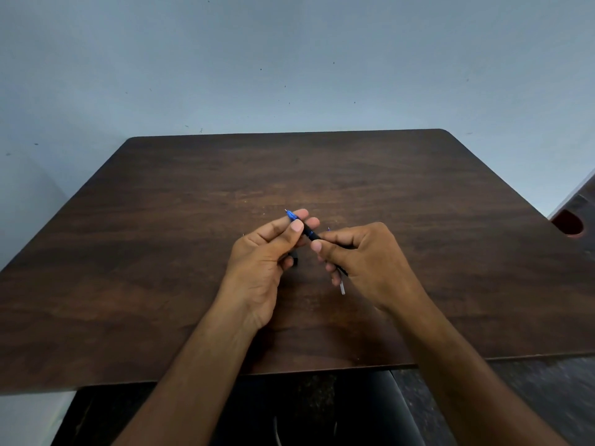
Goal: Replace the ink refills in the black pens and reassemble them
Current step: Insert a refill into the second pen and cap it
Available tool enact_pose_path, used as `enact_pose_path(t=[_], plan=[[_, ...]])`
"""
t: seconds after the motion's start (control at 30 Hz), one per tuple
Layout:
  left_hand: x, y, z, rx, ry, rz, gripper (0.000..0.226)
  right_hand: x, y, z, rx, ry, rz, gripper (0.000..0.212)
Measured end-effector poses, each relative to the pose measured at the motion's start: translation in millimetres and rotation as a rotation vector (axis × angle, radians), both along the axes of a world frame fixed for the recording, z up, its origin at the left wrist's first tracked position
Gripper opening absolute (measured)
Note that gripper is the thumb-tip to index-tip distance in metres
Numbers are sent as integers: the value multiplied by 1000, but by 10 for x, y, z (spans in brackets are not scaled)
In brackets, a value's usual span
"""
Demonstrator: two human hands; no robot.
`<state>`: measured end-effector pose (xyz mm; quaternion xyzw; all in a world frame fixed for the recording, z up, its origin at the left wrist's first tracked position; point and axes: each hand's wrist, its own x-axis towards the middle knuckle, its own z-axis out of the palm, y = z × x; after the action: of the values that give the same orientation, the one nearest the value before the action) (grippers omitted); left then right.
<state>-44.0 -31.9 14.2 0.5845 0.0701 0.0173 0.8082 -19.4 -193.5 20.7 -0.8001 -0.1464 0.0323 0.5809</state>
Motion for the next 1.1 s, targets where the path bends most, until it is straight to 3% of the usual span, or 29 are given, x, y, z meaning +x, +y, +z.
enact_pose_path(t=[0.23, 0.53, 0.83, 1.1], plan=[[47, -58, 12, -20, 85, 157, 31, -24, 5, 7, -49, -32, -19, 10], [6, 22, 23, -112, -24, -132, 33, 6, -33, 19, -105, -59, -62, 13], [34, -18, -31, -74, 26, 80, 30, 4, 3, -21, -55, -35, -37, 12], [80, -28, -5, -103, 55, 46, 29, 0, 5, -9, -40, -51, -40, 10]])
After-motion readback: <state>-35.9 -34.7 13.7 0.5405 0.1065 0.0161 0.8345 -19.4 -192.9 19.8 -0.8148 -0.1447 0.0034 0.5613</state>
